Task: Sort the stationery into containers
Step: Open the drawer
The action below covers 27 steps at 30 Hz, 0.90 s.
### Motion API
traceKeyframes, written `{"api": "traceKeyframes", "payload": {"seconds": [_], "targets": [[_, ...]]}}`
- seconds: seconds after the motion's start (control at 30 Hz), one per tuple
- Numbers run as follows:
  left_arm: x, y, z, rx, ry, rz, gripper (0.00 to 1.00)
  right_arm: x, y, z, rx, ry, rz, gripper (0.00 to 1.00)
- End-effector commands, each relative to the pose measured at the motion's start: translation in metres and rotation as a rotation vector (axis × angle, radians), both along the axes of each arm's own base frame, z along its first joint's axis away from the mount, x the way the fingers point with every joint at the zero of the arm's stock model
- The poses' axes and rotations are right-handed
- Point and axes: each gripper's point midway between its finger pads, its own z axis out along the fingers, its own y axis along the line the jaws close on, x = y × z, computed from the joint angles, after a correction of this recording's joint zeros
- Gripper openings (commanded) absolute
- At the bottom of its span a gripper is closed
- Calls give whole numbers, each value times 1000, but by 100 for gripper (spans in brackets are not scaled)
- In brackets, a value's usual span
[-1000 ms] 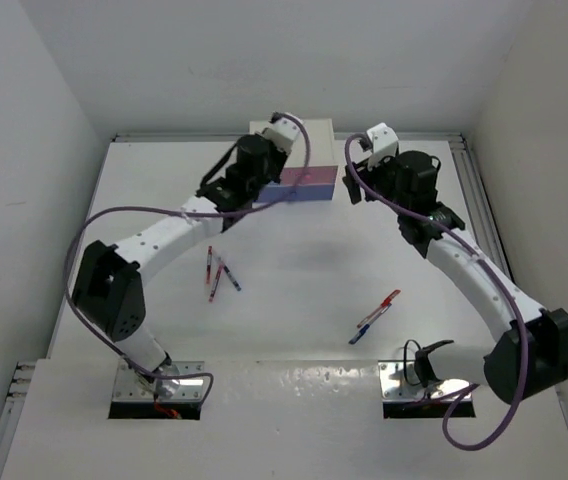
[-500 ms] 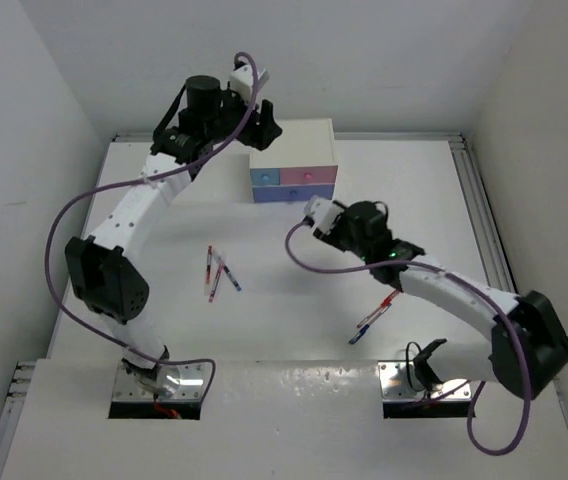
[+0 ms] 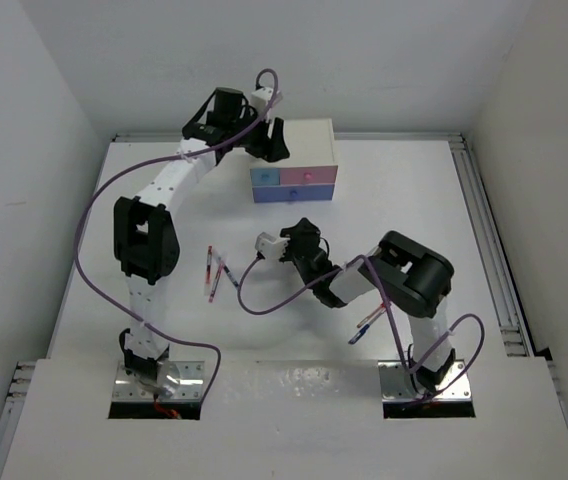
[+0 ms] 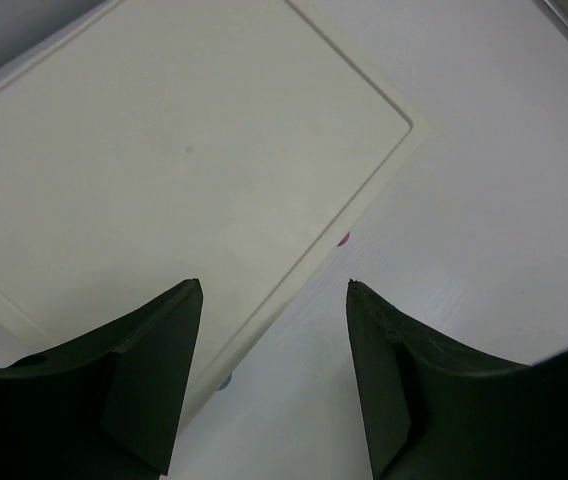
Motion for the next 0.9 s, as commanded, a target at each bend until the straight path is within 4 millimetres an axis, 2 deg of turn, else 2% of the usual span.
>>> {"api": "traceKeyframes", "payload": {"seconds": [0.0,0.17,0.43,0.67,0.77,0.87], "targets": [[9,0,45,-51,-97,3,66,22,18,50,88,-195,3,39],[13,-3,35,-37,-89,14,67,38,17,29,4,-206,2,40],[19,-10,22,-33,-84,25,74,56,11,18,-72,-291,32,54],[28,-11,14,-36,-79,44,75,64,11,5,-109,-329,56,53],[29,-13,8,-35,-68,46,75,68,13,11,-104,-372,57,52],[32,-11,1,-29,-61,56,75,72,13,8,-102,-381,52,52]]}}
